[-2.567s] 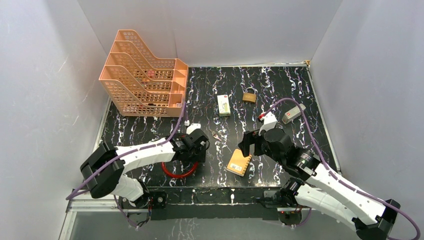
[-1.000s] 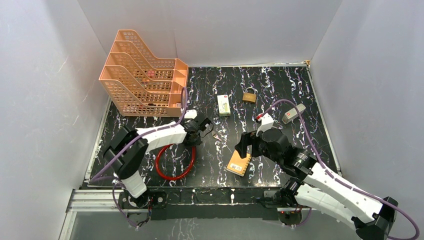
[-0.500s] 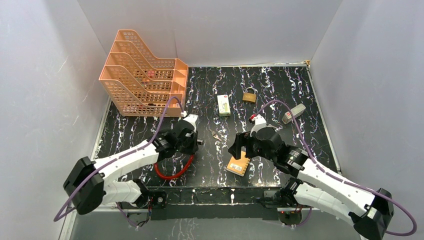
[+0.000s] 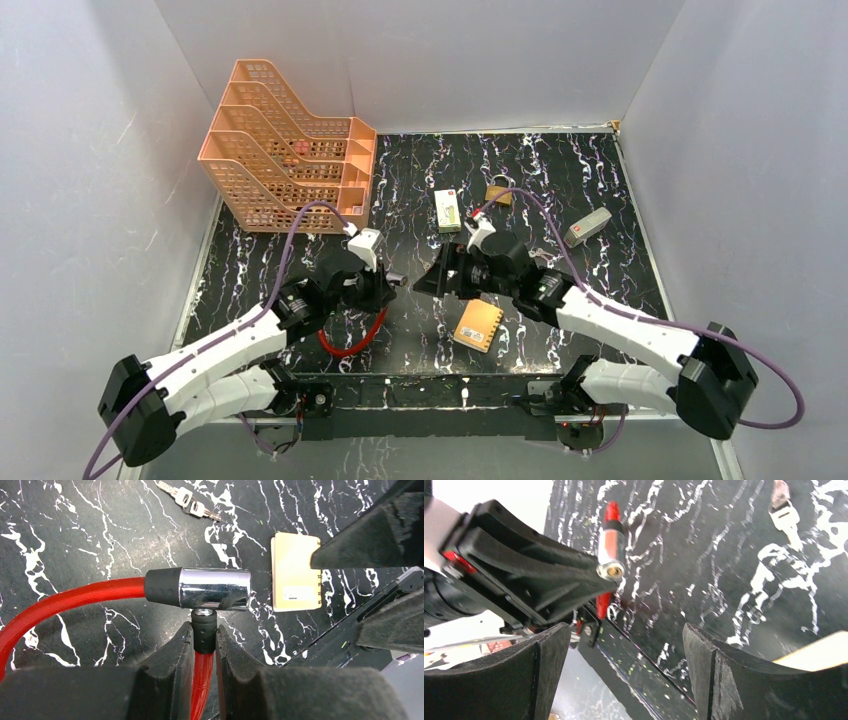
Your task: Unlock with the key
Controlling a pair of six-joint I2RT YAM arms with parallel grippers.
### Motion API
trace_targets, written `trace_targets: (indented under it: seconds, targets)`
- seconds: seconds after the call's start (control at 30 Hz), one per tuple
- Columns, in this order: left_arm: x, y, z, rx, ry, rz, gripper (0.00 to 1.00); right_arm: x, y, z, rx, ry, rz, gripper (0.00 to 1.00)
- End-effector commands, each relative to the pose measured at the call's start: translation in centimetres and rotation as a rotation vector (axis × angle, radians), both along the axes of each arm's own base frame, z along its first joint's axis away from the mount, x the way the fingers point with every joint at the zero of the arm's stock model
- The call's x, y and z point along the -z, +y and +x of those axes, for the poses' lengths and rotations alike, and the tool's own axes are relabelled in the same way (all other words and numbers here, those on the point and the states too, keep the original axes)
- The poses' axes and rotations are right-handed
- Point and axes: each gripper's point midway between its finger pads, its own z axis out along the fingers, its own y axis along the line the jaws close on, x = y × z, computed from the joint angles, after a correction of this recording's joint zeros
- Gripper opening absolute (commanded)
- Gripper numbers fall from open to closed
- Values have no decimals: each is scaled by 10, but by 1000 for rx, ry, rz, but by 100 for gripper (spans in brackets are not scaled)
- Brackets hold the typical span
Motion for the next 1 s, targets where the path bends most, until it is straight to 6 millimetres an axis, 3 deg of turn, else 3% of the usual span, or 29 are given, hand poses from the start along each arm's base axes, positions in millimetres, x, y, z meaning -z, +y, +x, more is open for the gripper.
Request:
trace_targets:
  seconds: [0.0, 0.43, 0.97]
  targets:
    - [-22, -8, 2, 11, -58, -81, 0, -50, 33, 16, -24, -43, 152, 91]
    - [-30, -7, -3, 15, -79, -104, 0, -36, 64, 38, -80, 66, 154, 80]
    - [-33, -9, -5, 26, -89, -108, 0, -19, 79, 32, -158, 146, 151, 53]
